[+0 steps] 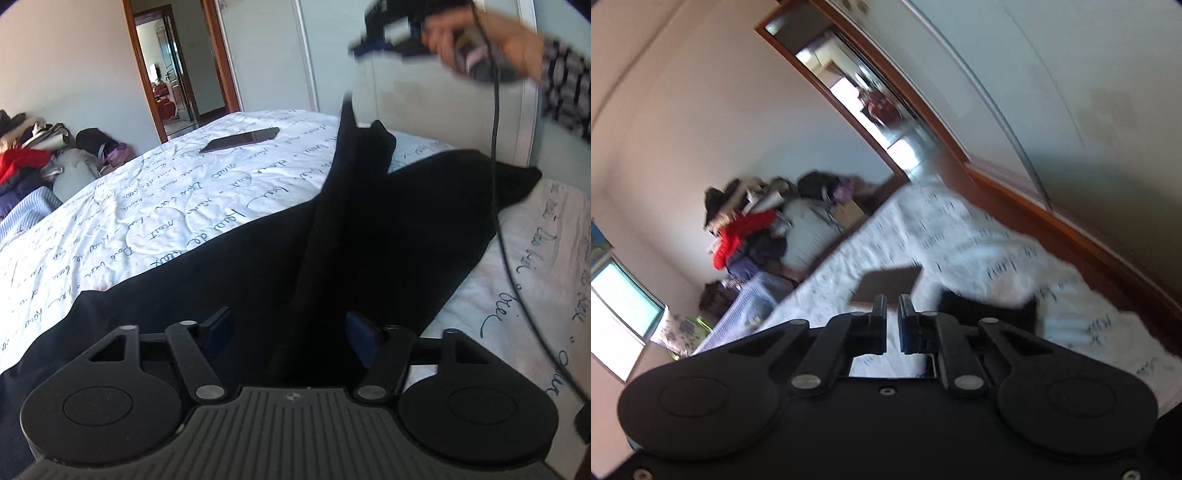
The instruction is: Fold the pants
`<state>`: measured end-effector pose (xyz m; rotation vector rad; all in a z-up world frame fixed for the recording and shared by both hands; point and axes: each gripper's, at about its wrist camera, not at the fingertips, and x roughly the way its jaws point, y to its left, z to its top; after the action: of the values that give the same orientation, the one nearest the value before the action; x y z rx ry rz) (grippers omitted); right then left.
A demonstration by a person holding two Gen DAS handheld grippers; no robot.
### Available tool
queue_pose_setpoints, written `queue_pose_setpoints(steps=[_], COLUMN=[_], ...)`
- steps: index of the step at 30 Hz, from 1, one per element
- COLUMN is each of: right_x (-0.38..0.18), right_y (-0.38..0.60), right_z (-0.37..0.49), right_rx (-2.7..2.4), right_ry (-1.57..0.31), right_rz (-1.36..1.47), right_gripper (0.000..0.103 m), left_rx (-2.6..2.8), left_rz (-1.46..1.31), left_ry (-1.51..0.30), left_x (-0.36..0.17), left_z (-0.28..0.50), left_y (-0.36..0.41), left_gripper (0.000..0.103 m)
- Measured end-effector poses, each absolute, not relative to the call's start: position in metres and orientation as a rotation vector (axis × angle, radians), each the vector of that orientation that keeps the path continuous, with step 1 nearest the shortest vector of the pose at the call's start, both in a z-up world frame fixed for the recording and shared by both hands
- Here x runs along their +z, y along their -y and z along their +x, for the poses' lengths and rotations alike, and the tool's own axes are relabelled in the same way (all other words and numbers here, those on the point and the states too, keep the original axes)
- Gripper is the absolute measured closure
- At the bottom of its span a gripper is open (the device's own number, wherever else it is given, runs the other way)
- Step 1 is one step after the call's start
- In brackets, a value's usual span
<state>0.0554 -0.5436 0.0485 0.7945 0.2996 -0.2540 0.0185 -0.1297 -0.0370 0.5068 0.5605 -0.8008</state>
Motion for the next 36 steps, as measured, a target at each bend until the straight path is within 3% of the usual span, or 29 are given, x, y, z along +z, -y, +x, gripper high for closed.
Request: queue_pose_setpoints(steps=[4, 8, 10, 11, 13, 23, 25, 27, 28, 30, 36], right_x=[0.079, 0.075, 0.06, 0.051, 0.033, -0.051, -0.062, -0.066, -0.064, -0.053, -0.001], right_y=[0.542, 0.543, 0.544, 0.543, 0.539, 0.559, 0.559, 0.557, 0.555, 0.549, 0.538], right_z=[0.036, 0.037, 0.05, 0.057, 0.077, 0.129, 0.13, 0.131, 0.129, 0.126, 0.107], right_rx=[-0.269, -0.245, -0.22, -0.223, -0.235, -0.35, -0.331, -0.319, -0.319, -0.312, -0.246], right_ry=[-0.237, -0.319, -0.4, -0.427, -0.499, -0.616, -0.617, -0.608, -0.592, -0.553, -0.408], right_rz=[0.713, 0.698, 0.713, 0.723, 0.708, 0.913, 0.954, 0.965, 0.955, 0.902, 0.854], right_gripper=[0.094, 0.09, 0.058, 0.036, 0.032, 0.04, 0.061, 0.098, 0.098, 0.098, 0.098], left_rx=[-0.789, -0.813, -0.818, -0.818, -0.812, -0.793, -0.795, -0.797, -0.798, -0.813, -0.815], left_rz=[0.516, 0.447, 0.423, 0.419, 0.422, 0.452, 0.446, 0.443, 0.439, 0.418, 0.317], left_ry=[-0.572, -0.636, -0.648, -0.652, -0.653, -0.63, -0.633, -0.634, -0.632, -0.641, -0.638], left_x=[-0.043, -0.044, -0.044, -0.044, -0.045, -0.047, -0.048, -0.048, -0.047, -0.046, -0.039], left_z=[0.021, 0.029, 0.03, 0.03, 0.029, 0.028, 0.03, 0.031, 0.032, 0.033, 0.038], left_y=[0.137, 0.134, 0.132, 0.132, 0.132, 0.132, 0.131, 0.131, 0.131, 0.129, 0.118], left_gripper=[0.059, 0.072, 0.073, 0.073, 0.072, 0.062, 0.062, 0.063, 0.074, 0.085, 0.095])
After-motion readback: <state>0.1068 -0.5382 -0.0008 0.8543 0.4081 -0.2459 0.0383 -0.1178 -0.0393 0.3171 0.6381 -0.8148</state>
